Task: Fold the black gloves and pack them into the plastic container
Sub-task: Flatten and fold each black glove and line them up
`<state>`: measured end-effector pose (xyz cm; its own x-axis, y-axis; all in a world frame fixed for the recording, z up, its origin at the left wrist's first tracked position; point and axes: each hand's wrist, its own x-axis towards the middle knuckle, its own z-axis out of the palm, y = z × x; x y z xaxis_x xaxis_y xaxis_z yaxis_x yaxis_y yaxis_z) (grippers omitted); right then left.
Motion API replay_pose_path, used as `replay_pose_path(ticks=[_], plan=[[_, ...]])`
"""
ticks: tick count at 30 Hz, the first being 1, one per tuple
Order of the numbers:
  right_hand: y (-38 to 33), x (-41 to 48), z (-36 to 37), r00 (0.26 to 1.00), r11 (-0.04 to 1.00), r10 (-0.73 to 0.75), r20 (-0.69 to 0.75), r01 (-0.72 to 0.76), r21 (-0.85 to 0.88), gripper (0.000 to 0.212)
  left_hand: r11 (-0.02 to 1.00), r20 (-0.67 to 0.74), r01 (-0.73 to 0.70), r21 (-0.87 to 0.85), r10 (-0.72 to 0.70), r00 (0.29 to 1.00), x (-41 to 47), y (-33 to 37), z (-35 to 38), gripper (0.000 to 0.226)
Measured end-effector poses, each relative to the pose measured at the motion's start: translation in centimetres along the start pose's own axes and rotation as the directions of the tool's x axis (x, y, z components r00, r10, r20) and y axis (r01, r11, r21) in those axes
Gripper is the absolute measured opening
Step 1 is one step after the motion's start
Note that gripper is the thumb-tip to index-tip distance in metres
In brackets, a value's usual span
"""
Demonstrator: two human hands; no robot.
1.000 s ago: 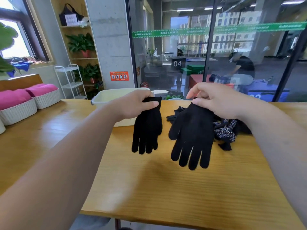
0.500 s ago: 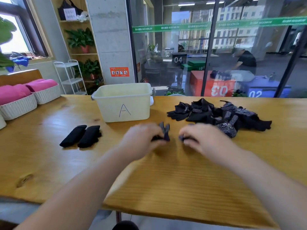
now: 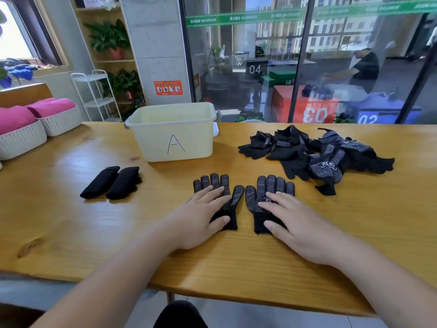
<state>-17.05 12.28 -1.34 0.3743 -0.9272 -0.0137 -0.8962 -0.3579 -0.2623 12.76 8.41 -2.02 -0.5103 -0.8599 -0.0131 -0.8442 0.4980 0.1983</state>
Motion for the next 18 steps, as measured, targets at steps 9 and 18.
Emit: replay_pose_path(ticks=[9,18], plan=[[-1.6,3.9,0.6,0.994,0.989,0.089,0.069,-0.08,-0.126,0.076,0.995,0.048,0.029,0.097,-0.034,0.998,1.3,0.5,0.3,0.068],[-1.7,1.0,0.2,0.997,0.995,-0.011,-0.076,0.004,-0.095,0.066,1.0,-0.098,0.008,0.023,-0.006,0.995,-0.7,0.5,0.1,0.071]])
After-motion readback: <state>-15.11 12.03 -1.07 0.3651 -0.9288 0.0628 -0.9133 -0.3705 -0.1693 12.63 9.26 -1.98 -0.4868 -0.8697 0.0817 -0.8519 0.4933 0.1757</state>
